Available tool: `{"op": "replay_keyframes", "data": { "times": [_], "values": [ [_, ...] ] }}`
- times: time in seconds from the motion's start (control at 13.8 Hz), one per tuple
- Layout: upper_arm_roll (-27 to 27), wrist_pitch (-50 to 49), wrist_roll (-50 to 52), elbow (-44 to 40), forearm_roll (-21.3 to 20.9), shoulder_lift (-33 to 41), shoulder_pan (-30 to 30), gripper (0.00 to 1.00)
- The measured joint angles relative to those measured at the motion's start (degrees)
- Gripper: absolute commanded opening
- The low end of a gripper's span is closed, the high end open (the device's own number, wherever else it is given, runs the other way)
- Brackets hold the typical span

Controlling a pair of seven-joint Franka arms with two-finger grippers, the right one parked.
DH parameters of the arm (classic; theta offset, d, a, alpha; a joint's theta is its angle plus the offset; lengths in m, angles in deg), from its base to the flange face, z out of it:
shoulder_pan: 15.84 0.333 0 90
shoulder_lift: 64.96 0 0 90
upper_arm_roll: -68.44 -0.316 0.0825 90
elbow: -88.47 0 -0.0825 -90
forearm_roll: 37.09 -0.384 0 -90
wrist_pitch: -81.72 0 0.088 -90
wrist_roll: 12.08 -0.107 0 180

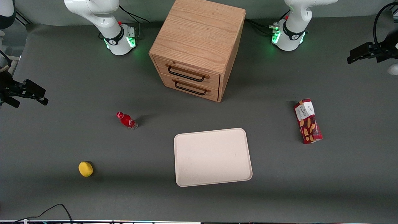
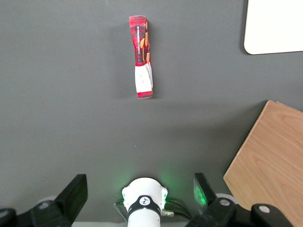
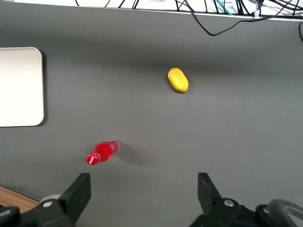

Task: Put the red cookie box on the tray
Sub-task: 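Lower the left gripper onto the red shortbread box and grasp it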

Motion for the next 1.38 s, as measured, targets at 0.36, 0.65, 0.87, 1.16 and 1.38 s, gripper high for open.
{"op": "replay_keyframes", "data": {
  "times": [0.36, 0.65, 0.87, 1.16, 1.38],
  "values": [
    [-0.1, 0.9, -0.6, 0.7, -1.1, -2.4, -0.4, 1.00],
    [-0.5, 18.6, -0.9, 13.1, -1.9, -5.1, -0.2, 1.00],
    [-2.0, 41.5, -2.9, 28.1, -2.5, -7.4, -0.1, 1.00],
    [-2.7, 71.0, -4.5, 40.9, -2.5, -15.4, 0.0, 0.52],
    [-2.6, 83.3, -4.5, 43.5, -2.4, -21.5, 0.0, 0.00]
  ]
}}
